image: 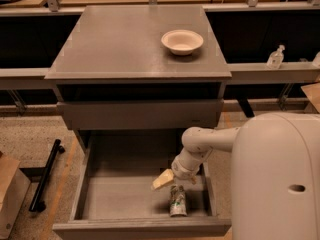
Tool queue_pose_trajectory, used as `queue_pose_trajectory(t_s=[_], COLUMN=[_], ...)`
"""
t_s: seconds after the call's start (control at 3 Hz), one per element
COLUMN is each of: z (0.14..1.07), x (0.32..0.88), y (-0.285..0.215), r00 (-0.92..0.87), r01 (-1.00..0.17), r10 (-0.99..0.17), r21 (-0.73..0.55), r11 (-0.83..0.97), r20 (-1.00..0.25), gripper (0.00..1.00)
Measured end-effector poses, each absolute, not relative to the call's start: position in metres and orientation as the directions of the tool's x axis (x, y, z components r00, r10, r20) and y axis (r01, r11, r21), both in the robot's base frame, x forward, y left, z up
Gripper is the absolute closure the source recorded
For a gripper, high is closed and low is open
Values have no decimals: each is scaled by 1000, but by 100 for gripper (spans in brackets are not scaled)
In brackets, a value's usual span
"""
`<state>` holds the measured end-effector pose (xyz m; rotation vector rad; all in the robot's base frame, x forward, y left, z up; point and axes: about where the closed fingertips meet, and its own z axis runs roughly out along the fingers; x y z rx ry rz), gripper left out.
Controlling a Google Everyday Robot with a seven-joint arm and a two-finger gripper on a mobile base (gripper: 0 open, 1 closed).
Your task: Pick 7up can from middle drawer and place on counter
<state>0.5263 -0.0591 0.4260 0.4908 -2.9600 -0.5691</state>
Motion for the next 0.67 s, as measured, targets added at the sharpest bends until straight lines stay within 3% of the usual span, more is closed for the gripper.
queue_pose_trajectory(t_s=[0.33,0.67], z=[395,372], x=[518,508], y=[-63,-63], r00=[-945,-939], r01=[-262,-249], r10=[-306,-293], r21=[300,231], r11=[917,941], r20=[112,183], gripper=[0,18])
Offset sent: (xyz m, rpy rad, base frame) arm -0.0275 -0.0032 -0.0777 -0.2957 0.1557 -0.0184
